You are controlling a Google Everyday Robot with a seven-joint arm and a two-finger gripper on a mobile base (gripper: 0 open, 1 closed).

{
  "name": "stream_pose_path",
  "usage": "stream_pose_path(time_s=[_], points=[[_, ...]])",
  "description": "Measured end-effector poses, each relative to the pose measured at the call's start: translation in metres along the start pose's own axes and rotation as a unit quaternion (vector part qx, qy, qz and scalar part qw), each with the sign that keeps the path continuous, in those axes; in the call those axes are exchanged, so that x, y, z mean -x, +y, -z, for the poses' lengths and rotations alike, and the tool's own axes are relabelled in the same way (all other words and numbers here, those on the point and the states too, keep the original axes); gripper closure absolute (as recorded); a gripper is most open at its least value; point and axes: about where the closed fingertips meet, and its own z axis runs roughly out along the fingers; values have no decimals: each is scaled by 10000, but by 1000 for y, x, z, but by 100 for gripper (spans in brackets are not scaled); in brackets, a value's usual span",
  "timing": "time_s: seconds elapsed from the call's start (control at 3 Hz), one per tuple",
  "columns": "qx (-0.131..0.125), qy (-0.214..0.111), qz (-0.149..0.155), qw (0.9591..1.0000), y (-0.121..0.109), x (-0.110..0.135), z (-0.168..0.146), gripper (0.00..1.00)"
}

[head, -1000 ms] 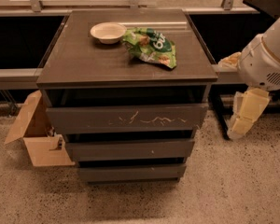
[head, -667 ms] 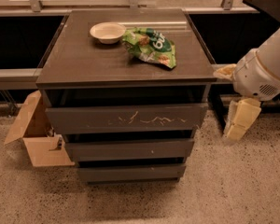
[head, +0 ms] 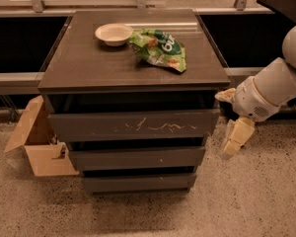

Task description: Open top drawer

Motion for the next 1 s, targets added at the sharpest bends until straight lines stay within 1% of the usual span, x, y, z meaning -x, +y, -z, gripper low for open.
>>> stream_pose_path(time_s=[0.67, 1.0], points=[[37, -7, 68, 10000, -1, 0, -6, 0], [81, 115, 646, 9978, -20, 5, -40, 0]])
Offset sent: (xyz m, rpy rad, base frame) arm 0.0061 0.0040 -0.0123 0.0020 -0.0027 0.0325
